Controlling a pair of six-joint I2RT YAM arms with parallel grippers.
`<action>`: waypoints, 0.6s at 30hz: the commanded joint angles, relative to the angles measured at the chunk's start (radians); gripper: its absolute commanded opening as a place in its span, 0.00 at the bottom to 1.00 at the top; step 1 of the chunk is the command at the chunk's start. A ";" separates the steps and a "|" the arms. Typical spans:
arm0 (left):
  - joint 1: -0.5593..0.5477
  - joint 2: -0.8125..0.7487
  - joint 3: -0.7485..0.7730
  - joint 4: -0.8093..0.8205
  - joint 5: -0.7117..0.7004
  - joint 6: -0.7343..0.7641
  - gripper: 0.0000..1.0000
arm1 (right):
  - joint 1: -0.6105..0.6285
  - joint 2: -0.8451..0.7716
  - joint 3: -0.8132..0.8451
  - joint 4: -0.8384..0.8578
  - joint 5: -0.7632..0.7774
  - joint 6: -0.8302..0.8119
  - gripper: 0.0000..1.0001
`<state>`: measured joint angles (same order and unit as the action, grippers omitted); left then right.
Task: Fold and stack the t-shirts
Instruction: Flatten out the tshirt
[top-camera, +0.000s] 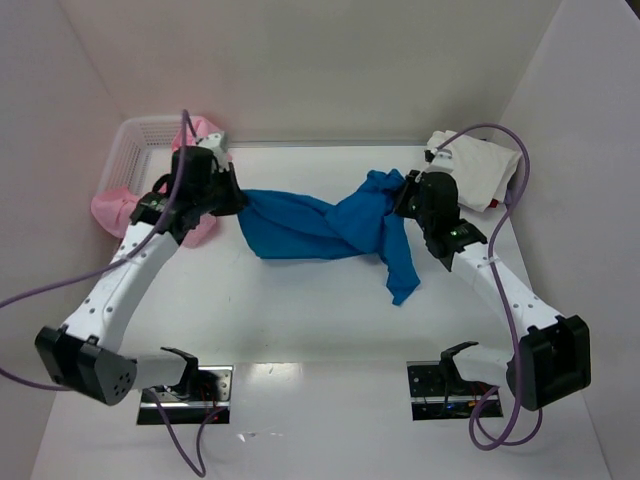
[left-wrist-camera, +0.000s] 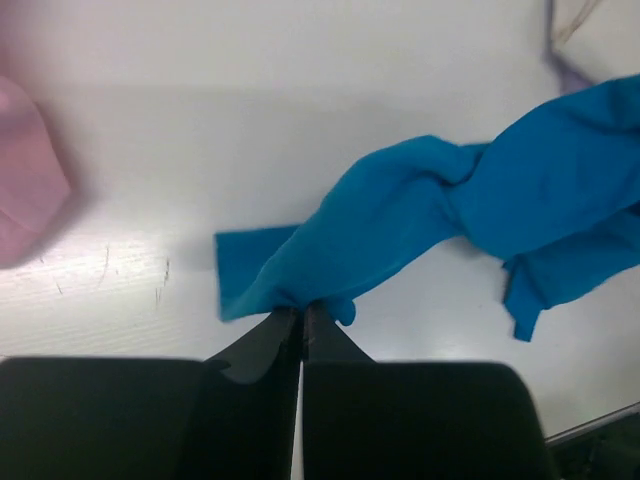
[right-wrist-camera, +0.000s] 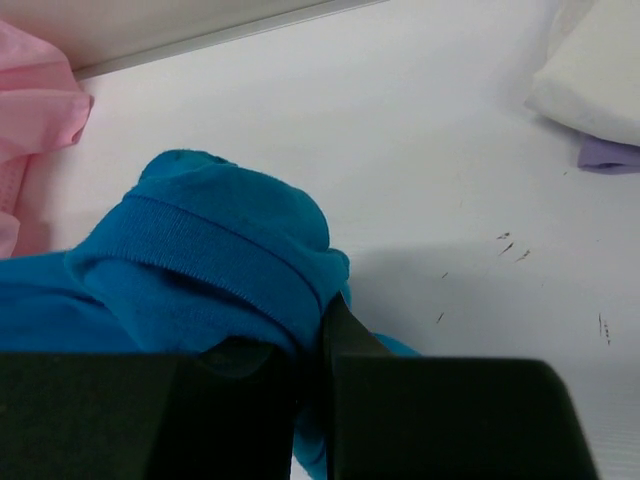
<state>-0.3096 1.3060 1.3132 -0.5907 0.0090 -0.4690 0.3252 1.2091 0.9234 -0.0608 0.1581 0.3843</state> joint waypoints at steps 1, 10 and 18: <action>0.017 -0.054 0.081 -0.119 0.014 0.039 0.00 | -0.012 -0.043 0.035 0.016 0.029 0.010 0.11; 0.035 -0.090 0.081 -0.164 -0.001 0.049 0.00 | -0.012 -0.072 -0.058 -0.086 0.083 0.111 0.42; 0.046 -0.099 0.052 -0.164 -0.001 0.058 0.00 | -0.012 -0.083 -0.067 -0.157 0.104 0.189 0.91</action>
<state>-0.2787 1.2221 1.3693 -0.7650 0.0093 -0.4404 0.3199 1.1576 0.8570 -0.2115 0.2237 0.5316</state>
